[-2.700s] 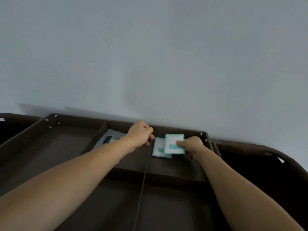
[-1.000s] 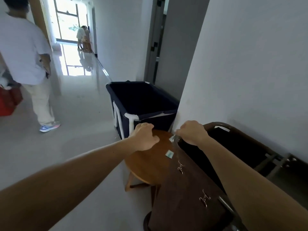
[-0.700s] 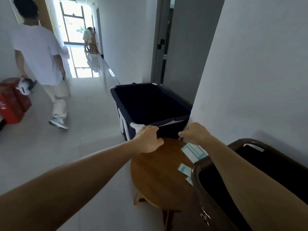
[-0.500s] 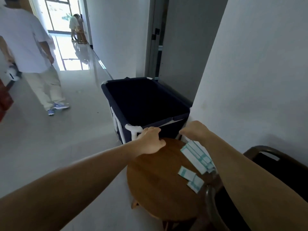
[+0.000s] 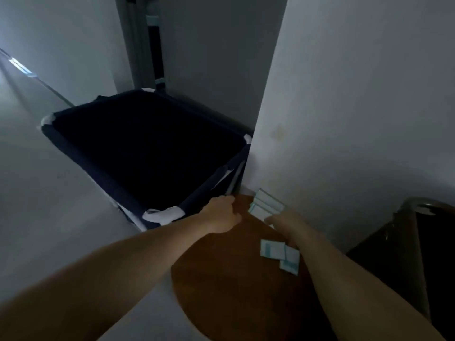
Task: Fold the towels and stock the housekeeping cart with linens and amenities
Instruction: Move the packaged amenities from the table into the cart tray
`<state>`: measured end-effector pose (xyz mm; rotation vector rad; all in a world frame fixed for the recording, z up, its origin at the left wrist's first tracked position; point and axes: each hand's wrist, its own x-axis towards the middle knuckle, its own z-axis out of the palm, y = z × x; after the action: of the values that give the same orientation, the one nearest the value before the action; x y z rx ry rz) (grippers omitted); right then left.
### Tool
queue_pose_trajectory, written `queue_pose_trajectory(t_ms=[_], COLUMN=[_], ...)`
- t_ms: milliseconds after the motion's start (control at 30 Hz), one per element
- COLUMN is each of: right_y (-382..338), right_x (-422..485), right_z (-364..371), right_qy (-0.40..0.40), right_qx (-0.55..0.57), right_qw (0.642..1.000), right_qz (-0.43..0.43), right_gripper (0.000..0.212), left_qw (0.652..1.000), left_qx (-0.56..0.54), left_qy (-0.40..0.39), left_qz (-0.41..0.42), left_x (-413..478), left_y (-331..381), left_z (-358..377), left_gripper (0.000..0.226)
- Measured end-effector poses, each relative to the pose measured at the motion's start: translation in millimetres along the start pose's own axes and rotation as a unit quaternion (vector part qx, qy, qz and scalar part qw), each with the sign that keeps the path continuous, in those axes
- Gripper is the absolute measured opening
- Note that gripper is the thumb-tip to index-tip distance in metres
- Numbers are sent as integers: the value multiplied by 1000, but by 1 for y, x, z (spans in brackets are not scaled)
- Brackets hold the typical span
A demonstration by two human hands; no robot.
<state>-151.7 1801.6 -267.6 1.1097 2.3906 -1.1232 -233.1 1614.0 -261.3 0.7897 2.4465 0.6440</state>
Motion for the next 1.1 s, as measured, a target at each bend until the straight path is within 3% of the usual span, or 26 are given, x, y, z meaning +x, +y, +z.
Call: queue_pose_trajectory(t_ms=[233, 300, 400, 533, 733, 900, 1100], right_y=[55, 76, 103, 137, 168, 167, 155], right_x=[87, 116, 149, 188, 230, 252, 260], right_z=[27, 44, 71, 100, 126, 139, 161], right_qy=[6, 8, 12, 12, 42, 77, 153], right_qx=[114, 160, 164, 185, 222, 194, 155], right_qw=[985, 974, 960, 938, 904, 870, 863], right_qz=[130, 157, 224, 294, 363, 447, 455], right_gripper=[19, 31, 43, 58, 74, 111, 109], left_qw=[997, 996, 970, 988, 980, 976, 976], left_qx=[19, 24, 39, 18, -2, 3, 32], left_qy=[-72, -86, -233, -154, -191, -204, -207], left_qz=[30, 14, -52, 3, 52, 72, 56], left_x=[92, 130, 178, 208, 257, 288, 310], left_y=[-9, -9, -15, -33, -50, -54, -65], left_z=[42, 58, 89, 125, 179, 206, 227], left_gripper=[49, 44, 40, 33, 33, 29, 32])
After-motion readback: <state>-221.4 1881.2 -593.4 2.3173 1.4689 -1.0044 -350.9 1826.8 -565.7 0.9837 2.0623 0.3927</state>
